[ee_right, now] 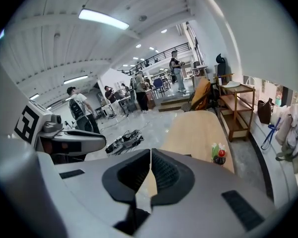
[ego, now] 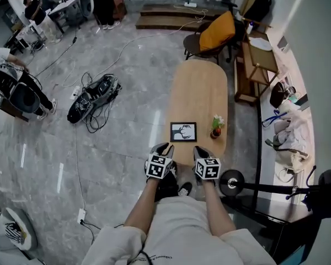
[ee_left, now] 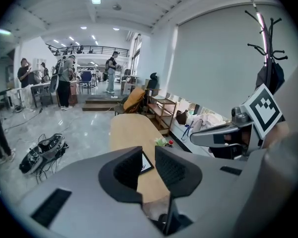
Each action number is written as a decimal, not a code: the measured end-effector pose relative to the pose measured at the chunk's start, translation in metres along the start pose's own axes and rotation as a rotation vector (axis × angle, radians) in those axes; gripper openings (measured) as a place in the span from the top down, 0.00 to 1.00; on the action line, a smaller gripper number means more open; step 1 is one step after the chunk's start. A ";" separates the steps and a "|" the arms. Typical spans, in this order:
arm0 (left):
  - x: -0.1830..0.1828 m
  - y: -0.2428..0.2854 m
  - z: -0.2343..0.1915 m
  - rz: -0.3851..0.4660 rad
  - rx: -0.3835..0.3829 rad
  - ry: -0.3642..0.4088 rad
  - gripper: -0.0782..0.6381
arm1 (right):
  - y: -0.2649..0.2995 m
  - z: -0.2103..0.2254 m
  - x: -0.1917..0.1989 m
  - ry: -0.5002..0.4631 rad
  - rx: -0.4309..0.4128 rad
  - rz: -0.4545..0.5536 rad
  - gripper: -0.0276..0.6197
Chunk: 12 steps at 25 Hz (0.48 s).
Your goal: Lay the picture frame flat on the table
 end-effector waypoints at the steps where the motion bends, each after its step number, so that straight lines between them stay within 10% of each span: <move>1: 0.000 0.000 0.002 0.001 -0.002 0.001 0.77 | -0.001 0.001 0.000 0.008 -0.004 0.001 0.90; 12: 0.001 -0.001 0.027 0.012 0.015 0.006 0.86 | -0.020 0.012 -0.002 0.033 -0.017 0.033 0.90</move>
Point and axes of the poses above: the fingertips, and each gripper's own axes: y forward along the fingers, z to its right, x out of its underside, the point moved 7 cm from there along -y, backward along the fingers, and after that the axes turned 7 degrees about -z, right-handed, at the moved point
